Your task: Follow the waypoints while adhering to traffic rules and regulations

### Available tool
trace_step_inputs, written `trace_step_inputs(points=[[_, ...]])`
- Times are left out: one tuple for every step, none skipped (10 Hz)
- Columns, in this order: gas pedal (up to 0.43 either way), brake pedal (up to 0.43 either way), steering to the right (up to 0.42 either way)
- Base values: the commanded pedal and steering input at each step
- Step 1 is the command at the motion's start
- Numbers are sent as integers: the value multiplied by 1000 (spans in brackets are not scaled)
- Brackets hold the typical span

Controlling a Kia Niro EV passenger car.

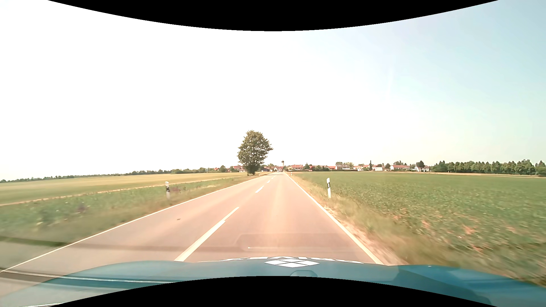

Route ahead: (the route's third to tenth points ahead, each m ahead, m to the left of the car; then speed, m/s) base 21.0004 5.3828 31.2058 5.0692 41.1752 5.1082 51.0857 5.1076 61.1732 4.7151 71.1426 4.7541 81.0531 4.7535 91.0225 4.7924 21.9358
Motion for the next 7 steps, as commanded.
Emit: trace_step_inputs(points=[[209, 0, -1], [209, 0, -1], [209, 0, -1], [209, 0, -1], [209, 0, -1], [209, 0, -1], [209, 0, -1]])
